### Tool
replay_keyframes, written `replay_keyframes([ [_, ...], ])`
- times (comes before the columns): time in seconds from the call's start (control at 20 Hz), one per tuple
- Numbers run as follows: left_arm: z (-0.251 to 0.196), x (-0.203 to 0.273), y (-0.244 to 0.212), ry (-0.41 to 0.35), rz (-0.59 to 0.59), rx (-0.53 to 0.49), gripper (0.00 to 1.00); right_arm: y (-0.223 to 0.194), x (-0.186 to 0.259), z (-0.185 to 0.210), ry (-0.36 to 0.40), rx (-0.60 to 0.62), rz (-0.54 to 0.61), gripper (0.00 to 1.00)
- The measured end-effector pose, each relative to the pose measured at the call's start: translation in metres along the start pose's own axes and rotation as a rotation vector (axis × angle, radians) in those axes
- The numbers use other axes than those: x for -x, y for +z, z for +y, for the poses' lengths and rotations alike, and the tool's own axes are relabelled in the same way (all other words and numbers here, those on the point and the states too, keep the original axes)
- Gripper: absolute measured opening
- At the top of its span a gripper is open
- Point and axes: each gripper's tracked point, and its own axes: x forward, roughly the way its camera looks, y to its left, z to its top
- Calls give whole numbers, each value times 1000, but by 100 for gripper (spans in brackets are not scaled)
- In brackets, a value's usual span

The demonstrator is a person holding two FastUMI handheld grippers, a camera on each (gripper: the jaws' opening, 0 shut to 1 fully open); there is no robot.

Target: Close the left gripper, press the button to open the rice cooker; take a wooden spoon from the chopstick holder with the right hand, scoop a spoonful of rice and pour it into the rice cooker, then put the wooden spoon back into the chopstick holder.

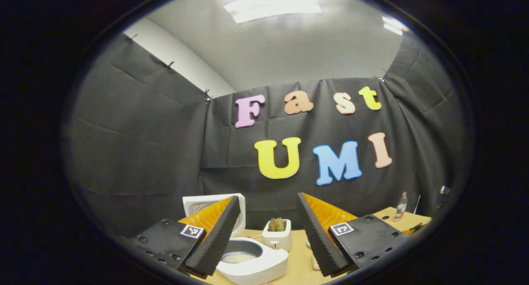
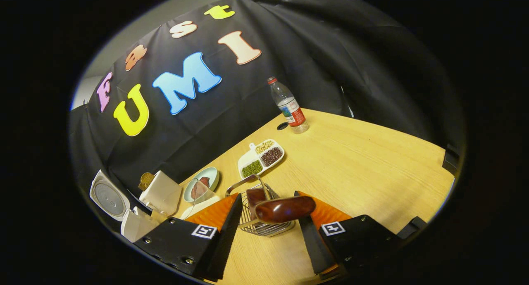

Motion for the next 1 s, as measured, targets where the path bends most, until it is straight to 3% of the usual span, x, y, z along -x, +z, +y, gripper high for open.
replay_keyframes([
  [0.1, 1, 1, 2, 2, -1, -2, 95, 8, 3, 1, -6, -7, -15, 40],
  [0.25, 3, 1, 2, 5, -1, -10, 95, 15, 5, 3, 4, 13, -28, 39],
  [0.35, 4, 2, 0, 10, 2, -4, 95, 10, -1, 18, 47, 29, 21, 24],
  [0.45, 6, 2, -4, 12, 7, 12, 95, 13, -5, 19, 50, 76, 30, 24],
  [0.5, 7, 2, -5, 15, 8, 15, 95, 12, -6, 25, 56, 106, 51, 14],
  [1.0, 41, 10, -17, 64, -1, 39, 95, 64, 16, 59, 59, 296, -20, 13],
])
